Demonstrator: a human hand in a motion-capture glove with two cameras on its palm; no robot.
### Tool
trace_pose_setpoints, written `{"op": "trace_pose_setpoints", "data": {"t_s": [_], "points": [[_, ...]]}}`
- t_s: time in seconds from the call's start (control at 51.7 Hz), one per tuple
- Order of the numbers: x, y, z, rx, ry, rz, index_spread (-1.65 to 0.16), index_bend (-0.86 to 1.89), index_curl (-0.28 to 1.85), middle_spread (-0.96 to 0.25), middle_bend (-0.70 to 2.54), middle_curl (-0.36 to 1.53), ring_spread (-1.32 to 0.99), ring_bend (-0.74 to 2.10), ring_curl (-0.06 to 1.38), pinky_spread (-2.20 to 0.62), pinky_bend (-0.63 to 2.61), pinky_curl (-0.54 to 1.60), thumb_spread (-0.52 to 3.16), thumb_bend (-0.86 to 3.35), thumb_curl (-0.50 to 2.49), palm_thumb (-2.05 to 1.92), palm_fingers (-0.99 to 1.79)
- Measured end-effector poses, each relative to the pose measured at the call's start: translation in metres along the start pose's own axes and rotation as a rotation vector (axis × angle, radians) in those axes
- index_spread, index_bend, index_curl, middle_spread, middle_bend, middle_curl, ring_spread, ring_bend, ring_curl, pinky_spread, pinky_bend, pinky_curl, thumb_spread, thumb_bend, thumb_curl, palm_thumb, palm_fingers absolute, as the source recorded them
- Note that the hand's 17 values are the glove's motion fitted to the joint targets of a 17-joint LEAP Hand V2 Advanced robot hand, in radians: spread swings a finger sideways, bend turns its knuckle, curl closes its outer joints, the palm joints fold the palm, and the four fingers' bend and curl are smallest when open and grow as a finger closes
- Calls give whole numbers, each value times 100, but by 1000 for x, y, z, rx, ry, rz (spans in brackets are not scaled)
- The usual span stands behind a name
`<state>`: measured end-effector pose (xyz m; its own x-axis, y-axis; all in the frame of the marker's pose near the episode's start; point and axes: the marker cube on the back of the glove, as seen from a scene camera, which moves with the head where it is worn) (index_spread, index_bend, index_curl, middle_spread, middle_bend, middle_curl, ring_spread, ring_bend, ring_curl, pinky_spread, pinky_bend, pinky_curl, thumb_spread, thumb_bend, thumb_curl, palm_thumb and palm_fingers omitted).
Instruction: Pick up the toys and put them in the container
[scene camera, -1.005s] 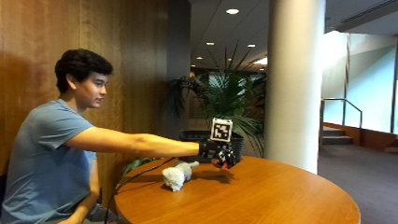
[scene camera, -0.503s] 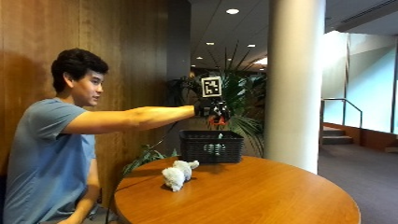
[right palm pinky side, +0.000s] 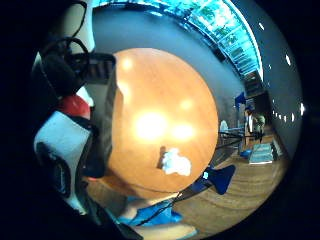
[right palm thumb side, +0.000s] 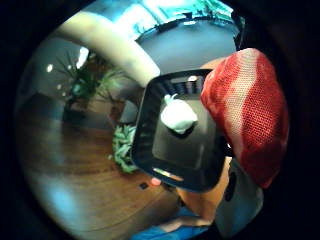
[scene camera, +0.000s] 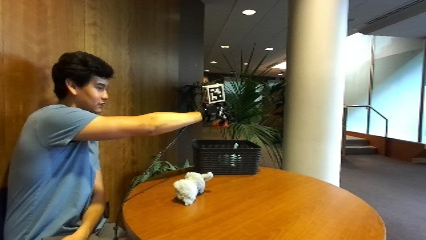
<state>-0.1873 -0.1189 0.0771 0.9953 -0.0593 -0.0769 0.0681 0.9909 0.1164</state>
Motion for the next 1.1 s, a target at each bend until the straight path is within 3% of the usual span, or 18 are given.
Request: {"op": "trace_pose_setpoints", "data": {"t_s": [0.309, 0.406, 0.464, 0.503, 0.58, 0.773, 1.102], "points": [[-63, 15, 29, -38, -18, -145, -41, 17, 73, -44, 42, 78, -54, 101, 65, -41, 129, 48, 67, 23, 106, 80, 70], [-67, 20, 39, -145, -40, -160, -40, 11, 74, -43, 41, 80, -53, 102, 66, -41, 131, 49, 69, 17, 105, 73, 61], [-61, 20, 45, -209, 0, -134, -37, 0, 68, -34, 31, 77, -47, 105, 66, -41, 142, 50, 91, 2, 95, 44, 47], [-56, 19, 47, -220, 21, -109, -35, -5, 64, -24, 17, 74, -38, 101, 67, -35, 150, 53, 94, -15, 83, 16, 7], [-48, 19, 45, -219, 48, -111, -32, -2, 55, -12, 12, 69, -28, 97, 66, -29, 159, 53, 99, -13, 72, -3, -13], [-22, 19, 21, -171, 98, -146, -31, 5, 39, 3, 14, 57, -12, 96, 59, -19, 166, 48, 104, -8, 54, -9, -13], [40, 45, -34, -136, 108, -124, -29, 6, 26, 11, 16, 47, 0, 93, 54, -14, 167, 43, 108, -5, 38, -5, -15]]}}
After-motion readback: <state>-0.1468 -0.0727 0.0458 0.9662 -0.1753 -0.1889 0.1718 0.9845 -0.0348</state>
